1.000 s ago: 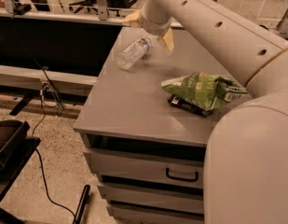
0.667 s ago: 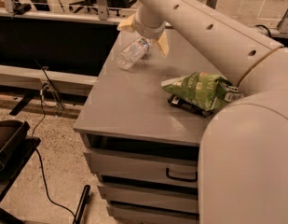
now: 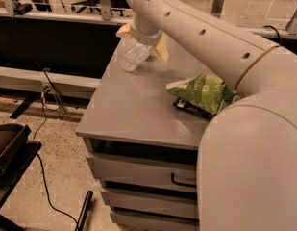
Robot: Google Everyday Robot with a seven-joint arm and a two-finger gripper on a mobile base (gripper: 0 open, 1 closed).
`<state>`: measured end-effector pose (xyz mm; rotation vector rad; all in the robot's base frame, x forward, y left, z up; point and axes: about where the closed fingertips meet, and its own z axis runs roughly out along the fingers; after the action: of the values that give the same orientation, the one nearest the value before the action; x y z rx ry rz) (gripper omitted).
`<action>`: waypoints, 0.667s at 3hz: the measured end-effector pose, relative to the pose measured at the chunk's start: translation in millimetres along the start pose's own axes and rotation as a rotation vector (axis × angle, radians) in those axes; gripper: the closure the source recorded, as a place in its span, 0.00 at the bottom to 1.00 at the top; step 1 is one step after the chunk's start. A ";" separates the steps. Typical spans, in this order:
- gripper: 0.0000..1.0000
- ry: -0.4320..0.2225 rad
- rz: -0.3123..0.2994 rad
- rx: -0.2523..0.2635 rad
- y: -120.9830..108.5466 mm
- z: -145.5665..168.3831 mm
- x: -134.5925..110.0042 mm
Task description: Pick water bottle
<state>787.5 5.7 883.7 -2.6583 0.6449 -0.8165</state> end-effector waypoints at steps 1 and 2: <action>0.20 -0.004 0.009 -0.004 -0.6 7.8 -8.2; 0.43 -0.004 0.011 -0.010 1.6 12.9 -13.2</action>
Offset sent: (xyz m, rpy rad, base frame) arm -0.0049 0.0074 -0.0195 -0.0005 0.0060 -0.0186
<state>784.7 12.7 866.7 -2.6628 0.6635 -0.8067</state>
